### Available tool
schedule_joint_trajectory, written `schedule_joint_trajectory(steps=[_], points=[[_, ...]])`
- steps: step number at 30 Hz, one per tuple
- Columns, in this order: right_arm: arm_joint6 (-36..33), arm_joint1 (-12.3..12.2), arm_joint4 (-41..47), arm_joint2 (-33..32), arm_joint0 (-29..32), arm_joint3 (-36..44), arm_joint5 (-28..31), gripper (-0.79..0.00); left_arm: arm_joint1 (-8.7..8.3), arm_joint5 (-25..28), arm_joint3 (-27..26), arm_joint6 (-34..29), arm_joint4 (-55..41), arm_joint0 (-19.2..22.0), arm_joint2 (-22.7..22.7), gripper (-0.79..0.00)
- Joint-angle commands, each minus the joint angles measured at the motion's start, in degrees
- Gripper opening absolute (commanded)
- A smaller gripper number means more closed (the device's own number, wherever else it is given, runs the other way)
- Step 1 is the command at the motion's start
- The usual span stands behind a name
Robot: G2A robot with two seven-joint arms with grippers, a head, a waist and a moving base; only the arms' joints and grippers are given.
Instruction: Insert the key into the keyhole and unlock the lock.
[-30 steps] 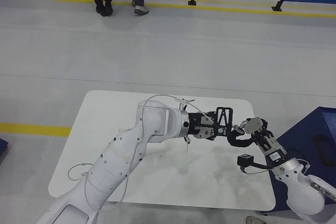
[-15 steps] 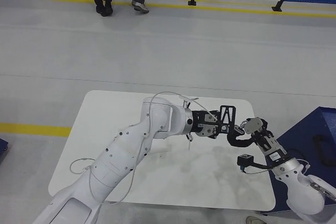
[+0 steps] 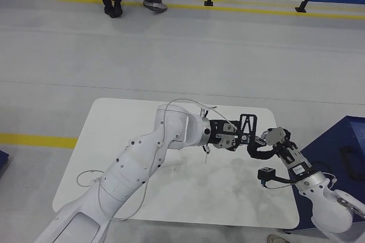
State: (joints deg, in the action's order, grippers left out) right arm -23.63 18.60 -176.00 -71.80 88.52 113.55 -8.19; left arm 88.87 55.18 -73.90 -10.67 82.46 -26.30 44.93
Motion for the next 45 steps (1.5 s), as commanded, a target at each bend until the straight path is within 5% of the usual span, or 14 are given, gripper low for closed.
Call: schedule_joint_trajectory(steps=[1, 26, 45], points=[[0.00, 0.00, 0.00, 0.00, 0.00, 0.00, 0.00, -0.785, 0.05, -0.04, 0.46, -0.07, -0.36, 0.20, -0.06, -0.785], [0.00, 0.00, 0.00, 0.00, 0.00, 0.00, 0.00, -0.785, 0.30, -1.83, 2.81, 0.66, -0.19, 1.04, -0.77, -0.785], [0.00, 0.00, 0.00, 0.00, 0.00, 0.00, 0.00, -0.785, -0.52, 1.31, 5.47, 8.16, 0.94, 0.92, 0.52, -0.785]])
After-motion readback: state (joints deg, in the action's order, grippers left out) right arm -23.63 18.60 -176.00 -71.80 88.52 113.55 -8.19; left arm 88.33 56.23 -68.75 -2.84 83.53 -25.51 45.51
